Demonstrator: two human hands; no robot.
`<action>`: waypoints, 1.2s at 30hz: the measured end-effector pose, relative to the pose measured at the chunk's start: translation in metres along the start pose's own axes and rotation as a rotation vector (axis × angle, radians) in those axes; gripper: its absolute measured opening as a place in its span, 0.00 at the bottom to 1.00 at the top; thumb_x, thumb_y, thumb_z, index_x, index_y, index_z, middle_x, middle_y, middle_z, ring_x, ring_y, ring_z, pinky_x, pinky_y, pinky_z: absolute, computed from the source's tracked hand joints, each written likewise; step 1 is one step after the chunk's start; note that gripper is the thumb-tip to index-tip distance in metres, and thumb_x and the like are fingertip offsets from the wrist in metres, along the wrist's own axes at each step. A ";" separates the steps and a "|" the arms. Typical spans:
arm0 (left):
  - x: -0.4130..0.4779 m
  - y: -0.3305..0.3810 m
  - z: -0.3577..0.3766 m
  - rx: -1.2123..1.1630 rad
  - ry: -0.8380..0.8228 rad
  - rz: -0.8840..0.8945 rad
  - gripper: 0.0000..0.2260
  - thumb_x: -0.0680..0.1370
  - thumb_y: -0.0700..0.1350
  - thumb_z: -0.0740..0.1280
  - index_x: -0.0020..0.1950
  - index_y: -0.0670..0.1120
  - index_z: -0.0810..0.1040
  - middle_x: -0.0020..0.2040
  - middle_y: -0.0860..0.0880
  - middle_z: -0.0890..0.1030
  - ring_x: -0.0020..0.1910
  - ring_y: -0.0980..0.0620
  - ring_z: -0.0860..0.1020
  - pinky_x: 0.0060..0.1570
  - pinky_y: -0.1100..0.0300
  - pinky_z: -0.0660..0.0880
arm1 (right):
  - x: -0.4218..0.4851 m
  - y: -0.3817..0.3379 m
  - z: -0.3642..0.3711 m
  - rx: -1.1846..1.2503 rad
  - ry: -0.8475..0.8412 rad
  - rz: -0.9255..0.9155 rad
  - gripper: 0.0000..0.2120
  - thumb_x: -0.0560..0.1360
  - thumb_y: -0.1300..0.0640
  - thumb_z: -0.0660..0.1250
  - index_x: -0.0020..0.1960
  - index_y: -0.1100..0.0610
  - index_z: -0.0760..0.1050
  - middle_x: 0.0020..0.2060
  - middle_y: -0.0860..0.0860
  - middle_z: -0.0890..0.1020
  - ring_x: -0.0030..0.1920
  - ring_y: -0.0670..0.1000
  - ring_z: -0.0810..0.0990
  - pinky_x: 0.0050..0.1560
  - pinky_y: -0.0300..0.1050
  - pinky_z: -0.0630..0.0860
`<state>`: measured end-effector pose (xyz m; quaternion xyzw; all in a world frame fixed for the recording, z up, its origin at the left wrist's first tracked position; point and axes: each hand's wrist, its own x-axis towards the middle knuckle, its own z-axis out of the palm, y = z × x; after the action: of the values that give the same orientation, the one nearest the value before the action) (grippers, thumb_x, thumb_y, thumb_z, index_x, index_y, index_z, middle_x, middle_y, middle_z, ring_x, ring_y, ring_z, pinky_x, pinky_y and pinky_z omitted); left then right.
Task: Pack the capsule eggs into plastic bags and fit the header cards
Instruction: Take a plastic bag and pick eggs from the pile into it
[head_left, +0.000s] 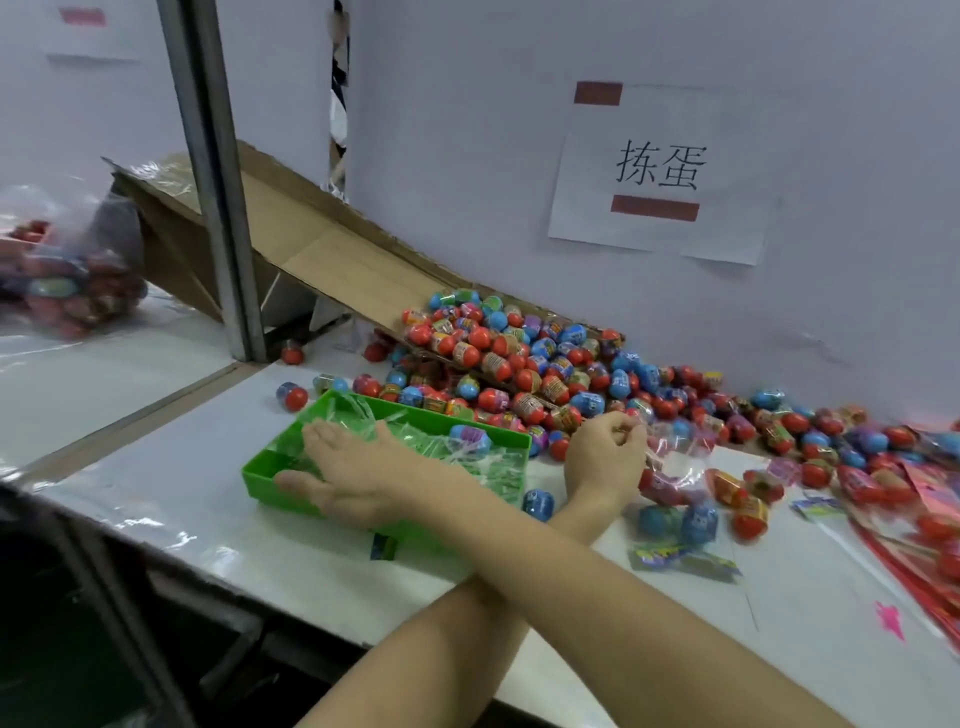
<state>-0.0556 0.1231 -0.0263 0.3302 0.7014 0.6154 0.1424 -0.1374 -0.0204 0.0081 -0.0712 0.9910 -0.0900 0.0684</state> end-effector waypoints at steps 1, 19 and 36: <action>0.002 0.000 -0.001 -0.016 0.001 -0.015 0.08 0.83 0.46 0.66 0.51 0.45 0.84 0.38 0.56 0.81 0.44 0.51 0.82 0.47 0.55 0.81 | -0.005 0.002 -0.003 -0.013 -0.006 -0.017 0.37 0.85 0.37 0.47 0.83 0.60 0.44 0.83 0.55 0.47 0.82 0.53 0.48 0.79 0.63 0.39; -0.001 0.007 -0.002 -0.158 0.001 0.098 0.08 0.84 0.43 0.64 0.49 0.46 0.82 0.37 0.50 0.86 0.38 0.54 0.85 0.47 0.49 0.83 | -0.222 0.174 -0.048 0.598 1.274 0.426 0.12 0.80 0.65 0.65 0.55 0.52 0.83 0.48 0.49 0.86 0.50 0.52 0.85 0.52 0.47 0.82; -0.003 0.015 0.003 -0.356 0.044 0.147 0.05 0.83 0.46 0.69 0.51 0.53 0.84 0.42 0.55 0.87 0.43 0.56 0.85 0.44 0.60 0.82 | -0.267 0.199 0.004 1.012 0.973 0.574 0.06 0.78 0.52 0.71 0.46 0.49 0.87 0.41 0.52 0.87 0.40 0.53 0.85 0.40 0.45 0.81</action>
<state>-0.0472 0.1239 -0.0136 0.3369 0.5585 0.7454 0.1379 0.0989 0.2139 -0.0008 0.2775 0.7268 -0.5338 -0.3313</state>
